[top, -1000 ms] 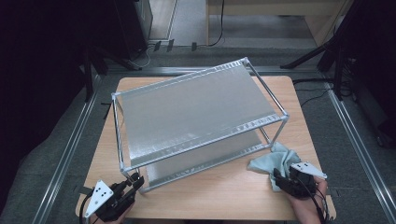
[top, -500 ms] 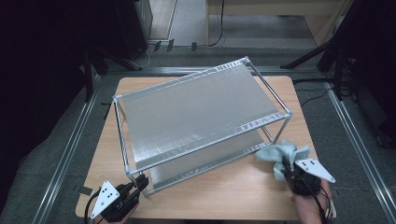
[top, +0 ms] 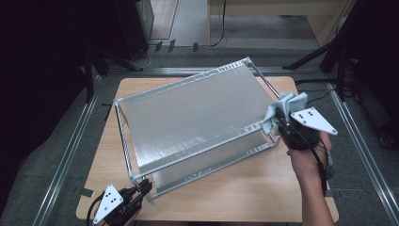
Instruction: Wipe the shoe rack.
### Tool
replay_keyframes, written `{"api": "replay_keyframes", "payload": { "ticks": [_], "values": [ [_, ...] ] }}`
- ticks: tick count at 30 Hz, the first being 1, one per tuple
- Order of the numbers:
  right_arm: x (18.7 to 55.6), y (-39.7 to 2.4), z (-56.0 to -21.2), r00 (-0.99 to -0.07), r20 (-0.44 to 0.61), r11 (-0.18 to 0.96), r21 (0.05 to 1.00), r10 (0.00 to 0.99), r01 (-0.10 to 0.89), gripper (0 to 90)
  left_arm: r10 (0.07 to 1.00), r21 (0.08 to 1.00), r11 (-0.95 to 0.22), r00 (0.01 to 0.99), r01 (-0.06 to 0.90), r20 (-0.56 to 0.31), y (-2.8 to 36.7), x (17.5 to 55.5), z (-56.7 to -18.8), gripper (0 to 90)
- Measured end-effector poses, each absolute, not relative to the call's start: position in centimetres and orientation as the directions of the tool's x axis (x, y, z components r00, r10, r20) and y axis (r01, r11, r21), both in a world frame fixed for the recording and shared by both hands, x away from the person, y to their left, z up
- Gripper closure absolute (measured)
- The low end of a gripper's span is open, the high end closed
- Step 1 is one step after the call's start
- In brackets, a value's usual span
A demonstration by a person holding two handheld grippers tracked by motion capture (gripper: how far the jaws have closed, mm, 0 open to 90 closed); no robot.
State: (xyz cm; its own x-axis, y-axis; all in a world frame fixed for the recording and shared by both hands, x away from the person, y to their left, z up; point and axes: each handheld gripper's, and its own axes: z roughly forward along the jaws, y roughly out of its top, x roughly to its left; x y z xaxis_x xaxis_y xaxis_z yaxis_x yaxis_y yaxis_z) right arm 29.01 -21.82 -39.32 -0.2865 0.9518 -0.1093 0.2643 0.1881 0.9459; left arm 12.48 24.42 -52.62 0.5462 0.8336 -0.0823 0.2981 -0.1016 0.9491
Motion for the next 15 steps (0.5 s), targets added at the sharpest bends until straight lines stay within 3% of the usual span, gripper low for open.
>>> {"api": "replay_keyframes", "payload": {
  "ticks": [4, 7, 15],
  "values": [
    [29.1, -22.1, -40.3, -0.276, -0.034, 0.107, 0.962, 0.961, 0.253, 82.7, 0.835, 0.949, -0.085, 0.541, 0.305, -0.099, 24.2, 12.6, -52.7, 79.3],
    [28.8, -21.8, -40.2, -0.24, -0.061, 0.125, 0.957, 0.969, 0.261, 83.7, 0.84, 0.948, -0.068, 0.531, 0.31, -0.113, 23.9, 12.7, -52.7, 79.1],
    [27.6, -22.3, -40.1, -0.23, -0.001, 0.068, 0.956, 0.973, 0.285, 83.5, 0.823, 0.95, -0.066, 0.555, 0.305, -0.121, 22.4, 12.7, -52.8, 79.0]
  ]
}}
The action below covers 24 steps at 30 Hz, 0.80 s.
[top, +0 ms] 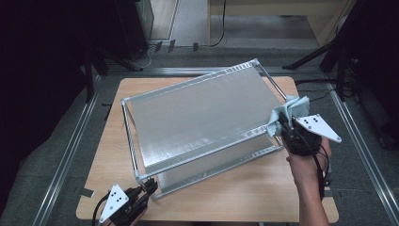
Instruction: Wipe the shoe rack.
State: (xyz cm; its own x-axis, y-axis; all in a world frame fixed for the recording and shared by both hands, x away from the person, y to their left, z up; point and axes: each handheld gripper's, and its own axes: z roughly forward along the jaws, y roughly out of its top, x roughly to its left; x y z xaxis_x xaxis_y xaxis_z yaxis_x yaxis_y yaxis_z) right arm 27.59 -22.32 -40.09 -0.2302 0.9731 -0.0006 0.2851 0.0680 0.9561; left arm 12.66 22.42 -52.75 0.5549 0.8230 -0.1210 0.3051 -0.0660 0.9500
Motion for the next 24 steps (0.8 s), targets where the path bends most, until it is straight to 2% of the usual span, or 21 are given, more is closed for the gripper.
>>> {"api": "replay_keyframes", "payload": {
  "ticks": [7, 15, 24],
  "values": [
    [25.4, -17.2, -40.9, -0.335, 0.005, 0.079, 0.969, 0.942, 0.236, 83.4, 0.814, 0.951, -0.059, 0.566, 0.303, -0.13, 20.9, 12.5, -52.9, 78.8],
    [21.6, -8.0, -41.7, -0.491, 0.015, 0.104, 0.971, 0.871, 0.215, 83.6, 0.805, 0.95, -0.063, 0.578, 0.307, -0.134, 20.0, 12.0, -52.8, 78.7],
    [18.5, -0.9, -42.0, -0.576, -0.002, 0.143, 0.969, 0.817, 0.2, 83.9, 0.804, 0.949, -0.05, 0.576, 0.311, -0.147, 19.7, 11.9, -52.9, 78.4]
  ]
}}
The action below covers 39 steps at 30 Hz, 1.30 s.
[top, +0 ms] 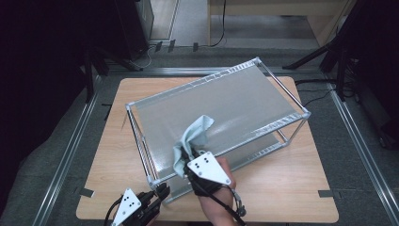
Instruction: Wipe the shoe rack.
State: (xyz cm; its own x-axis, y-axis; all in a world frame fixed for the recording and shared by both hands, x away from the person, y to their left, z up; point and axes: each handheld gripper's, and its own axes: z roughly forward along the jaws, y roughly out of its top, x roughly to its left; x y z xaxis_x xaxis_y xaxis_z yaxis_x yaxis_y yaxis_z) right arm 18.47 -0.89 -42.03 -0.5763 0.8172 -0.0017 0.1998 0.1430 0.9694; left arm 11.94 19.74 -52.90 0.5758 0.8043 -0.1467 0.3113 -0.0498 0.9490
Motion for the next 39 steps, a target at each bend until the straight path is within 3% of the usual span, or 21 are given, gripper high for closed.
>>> {"api": "replay_keyframes", "payload": {
  "ticks": [7, 12, 16, 30, 39],
  "values": [
    [16.0, 2.6, -41.7, -0.723, 0.022, 0.18, 0.963, 0.69, 0.201, 83.6, 0.816, 0.95, -0.078, 0.567, 0.303, -0.113, 18.9, 11.8, -52.9, 78.9],
    [16.0, 1.8, -41.6, -0.755, 0.008, 0.189, 0.966, 0.655, 0.175, 82.8, 0.812, 0.949, -0.096, 0.575, 0.299, -0.099, 18.9, 11.7, -53.0, 79.4],
    [16.7, -0.5, -41.6, -0.735, -0.04, 0.208, 0.968, 0.677, 0.139, 82.2, 0.81, 0.949, -0.104, 0.579, 0.299, -0.093, 19.0, 11.7, -53.0, 79.4],
    [22.5, -12.2, -41.2, -0.517, -0.008, 0.138, 0.967, 0.856, 0.213, 80.9, 0.804, 0.948, -0.105, 0.586, 0.3, -0.096, 19.2, 11.6, -53.1, 79.4],
    [21.8, -10.6, -41.1, -0.518, 0.025, 0.119, 0.963, 0.855, 0.243, 82.9, 0.8, 0.948, -0.09, 0.589, 0.305, -0.114, 19.5, 11.7, -53.1, 79.1]
  ]
}}
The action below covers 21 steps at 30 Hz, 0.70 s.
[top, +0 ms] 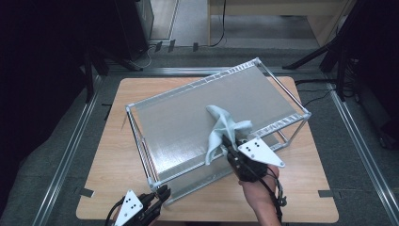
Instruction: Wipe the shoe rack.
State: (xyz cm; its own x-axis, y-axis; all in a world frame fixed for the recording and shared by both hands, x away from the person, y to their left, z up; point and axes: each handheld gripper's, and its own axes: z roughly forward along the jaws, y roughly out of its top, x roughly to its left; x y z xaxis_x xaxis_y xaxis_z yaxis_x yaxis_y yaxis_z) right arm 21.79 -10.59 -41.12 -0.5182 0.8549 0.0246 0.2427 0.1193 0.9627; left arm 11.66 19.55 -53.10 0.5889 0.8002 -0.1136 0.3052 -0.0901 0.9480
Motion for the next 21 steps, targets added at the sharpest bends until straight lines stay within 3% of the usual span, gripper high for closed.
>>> {"api": "replay_keyframes", "payload": {
  "ticks": [15, 21],
  "values": [
    [16.7, 0.4, -41.2, -0.745, -0.049, 0.247, 0.956, 0.665, 0.157, 82.9, 0.795, 0.948, -0.091, 0.595, 0.305, -0.116, 19.2, 11.9, -53.2, 79.6],
    [16.5, 0.8, -41.2, -0.76, -0.083, 0.269, 0.955, 0.645, 0.125, 82.5, 0.798, 0.947, -0.107, 0.595, 0.302, -0.1, 19.2, 11.8, -53.2, 79.5]
  ]
}}
